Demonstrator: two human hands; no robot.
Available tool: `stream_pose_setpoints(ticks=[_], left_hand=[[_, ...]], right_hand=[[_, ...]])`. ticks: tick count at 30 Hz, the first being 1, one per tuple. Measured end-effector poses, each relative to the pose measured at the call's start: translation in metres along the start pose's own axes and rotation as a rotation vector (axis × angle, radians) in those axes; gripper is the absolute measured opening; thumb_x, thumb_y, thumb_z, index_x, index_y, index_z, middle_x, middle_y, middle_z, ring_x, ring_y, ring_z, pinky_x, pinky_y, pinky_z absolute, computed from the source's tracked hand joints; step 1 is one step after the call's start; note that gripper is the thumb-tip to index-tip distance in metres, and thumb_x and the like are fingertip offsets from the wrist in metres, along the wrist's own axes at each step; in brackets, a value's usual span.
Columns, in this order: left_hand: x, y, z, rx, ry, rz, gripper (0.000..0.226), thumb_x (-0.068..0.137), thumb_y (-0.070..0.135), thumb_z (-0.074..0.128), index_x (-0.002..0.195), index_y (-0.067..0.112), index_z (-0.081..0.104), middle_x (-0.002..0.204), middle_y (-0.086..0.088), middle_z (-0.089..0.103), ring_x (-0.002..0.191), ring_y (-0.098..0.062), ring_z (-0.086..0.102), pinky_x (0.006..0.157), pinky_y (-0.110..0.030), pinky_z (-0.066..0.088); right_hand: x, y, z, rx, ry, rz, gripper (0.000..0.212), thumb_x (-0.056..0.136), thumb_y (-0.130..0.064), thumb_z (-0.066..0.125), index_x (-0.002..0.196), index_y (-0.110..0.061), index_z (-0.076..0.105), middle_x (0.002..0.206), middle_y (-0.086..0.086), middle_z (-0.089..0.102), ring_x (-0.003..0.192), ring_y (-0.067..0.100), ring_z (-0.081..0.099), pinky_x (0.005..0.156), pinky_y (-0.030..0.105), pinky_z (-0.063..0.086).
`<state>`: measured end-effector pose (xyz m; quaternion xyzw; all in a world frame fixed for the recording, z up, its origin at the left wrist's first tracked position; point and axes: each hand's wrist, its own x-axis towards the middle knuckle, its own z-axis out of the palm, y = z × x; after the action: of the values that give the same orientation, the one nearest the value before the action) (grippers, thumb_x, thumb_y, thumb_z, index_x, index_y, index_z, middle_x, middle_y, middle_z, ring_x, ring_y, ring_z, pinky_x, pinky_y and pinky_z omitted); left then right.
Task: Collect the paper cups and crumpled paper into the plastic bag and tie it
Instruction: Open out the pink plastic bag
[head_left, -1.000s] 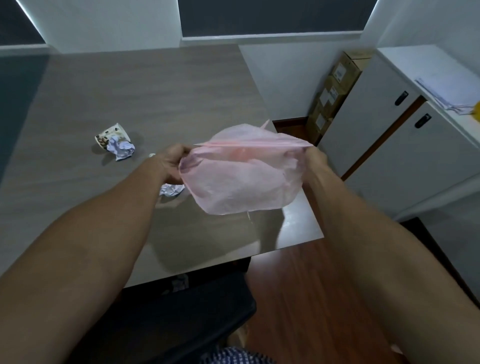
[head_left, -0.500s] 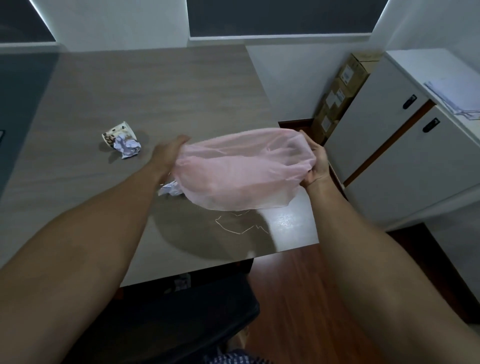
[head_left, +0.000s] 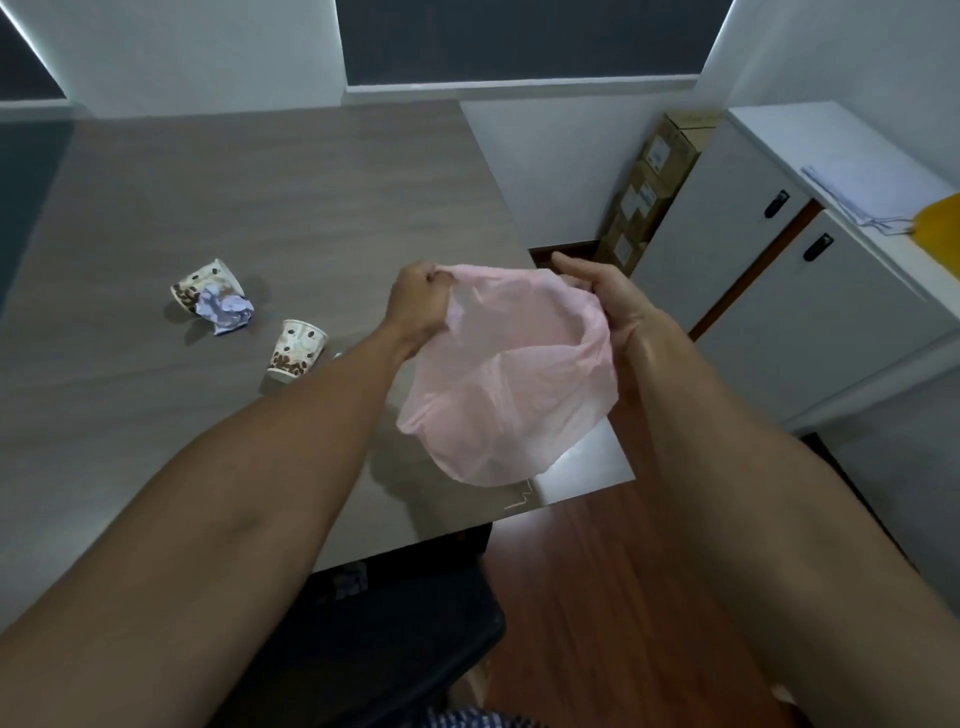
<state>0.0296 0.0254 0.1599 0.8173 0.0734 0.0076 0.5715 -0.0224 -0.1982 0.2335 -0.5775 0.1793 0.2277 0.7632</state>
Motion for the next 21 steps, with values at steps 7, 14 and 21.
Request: stream_pose_setpoints(ticks=[7,14,21], left_hand=[[0.006,0.025,-0.011,-0.356,0.095,-0.288,0.026,0.084,0.007,0.048,0.06,0.013,0.057,0.053,-0.001,0.047,0.044,-0.018,0.041,0.045,-0.024,0.028],[0.007,0.025,-0.038,-0.605,0.152,-0.434,0.029,0.086,0.008,0.045,0.058,0.016,0.048,0.048,0.002,0.043,0.033,-0.015,0.036,0.041,-0.014,0.028],[0.017,-0.015,-0.139,-0.589,0.234,-0.618,0.018,0.073,0.023,0.051,0.056,0.022,0.044,0.056,0.003,0.048,0.04,-0.018,0.046,0.051,-0.019,0.038]], right_hand=[[0.019,0.045,0.017,-0.305,0.779,-0.471,0.078,0.075,-0.091,0.047,0.122,-0.03,0.058,0.121,-0.003,0.064,0.109,0.017,0.063,0.101,0.05,0.051],[0.034,0.117,0.08,-0.009,0.571,0.007,0.071,0.086,-0.016,0.075,0.138,-0.021,0.026,0.13,0.013,0.048,0.102,0.028,0.054,0.1,0.054,0.051],[0.054,0.089,0.0,-0.148,0.697,-0.02,0.035,0.095,-0.006,0.052,0.128,0.002,0.061,0.124,0.025,0.065,0.113,0.04,0.065,0.09,0.045,0.056]])
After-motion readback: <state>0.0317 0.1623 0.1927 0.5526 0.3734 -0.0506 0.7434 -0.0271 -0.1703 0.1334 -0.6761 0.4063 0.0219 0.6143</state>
